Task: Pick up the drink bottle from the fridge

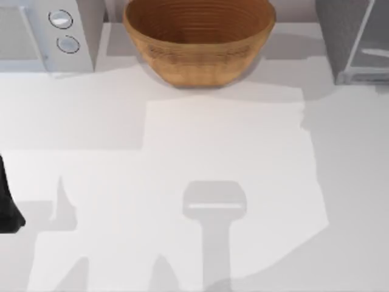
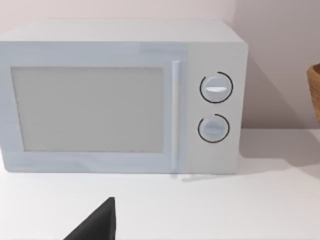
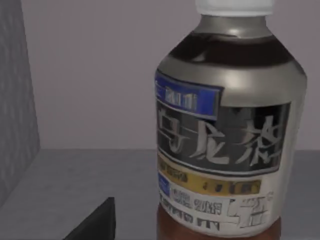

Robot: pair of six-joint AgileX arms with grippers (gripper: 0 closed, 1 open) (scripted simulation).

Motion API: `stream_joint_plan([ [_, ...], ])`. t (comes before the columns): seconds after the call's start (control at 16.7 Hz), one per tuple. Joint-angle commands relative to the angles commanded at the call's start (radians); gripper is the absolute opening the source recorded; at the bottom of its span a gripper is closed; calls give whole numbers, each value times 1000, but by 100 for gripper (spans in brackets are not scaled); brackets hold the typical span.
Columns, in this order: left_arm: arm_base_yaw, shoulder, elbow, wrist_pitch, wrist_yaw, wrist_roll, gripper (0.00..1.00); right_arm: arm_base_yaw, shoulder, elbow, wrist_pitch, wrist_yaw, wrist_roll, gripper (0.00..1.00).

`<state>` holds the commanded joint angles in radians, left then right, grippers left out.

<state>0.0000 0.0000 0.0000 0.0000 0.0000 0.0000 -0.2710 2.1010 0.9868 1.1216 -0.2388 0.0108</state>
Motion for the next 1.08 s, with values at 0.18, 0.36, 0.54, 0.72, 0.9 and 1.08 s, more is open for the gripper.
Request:
stream_joint_plan([
  [0.18,0,0,0,0,0,0,100,16,11,35,-32,18,-1,100],
  [0.36,0,0,0,0,0,0,100,11,5,31,-30,16,0,100],
  [0.54,0,0,0,0,0,0,100,17,36,72,-50,19,-1,100],
  [0.72,0,0,0,0,0,0,100,29,101,199,-102,32,-1,100],
  [0.9,0,0,0,0,0,0,100,42,159,309,-155,46,-2,100],
  [1.08,0,0,0,0,0,0,100,45,171,331,-169,49,-2,100],
])
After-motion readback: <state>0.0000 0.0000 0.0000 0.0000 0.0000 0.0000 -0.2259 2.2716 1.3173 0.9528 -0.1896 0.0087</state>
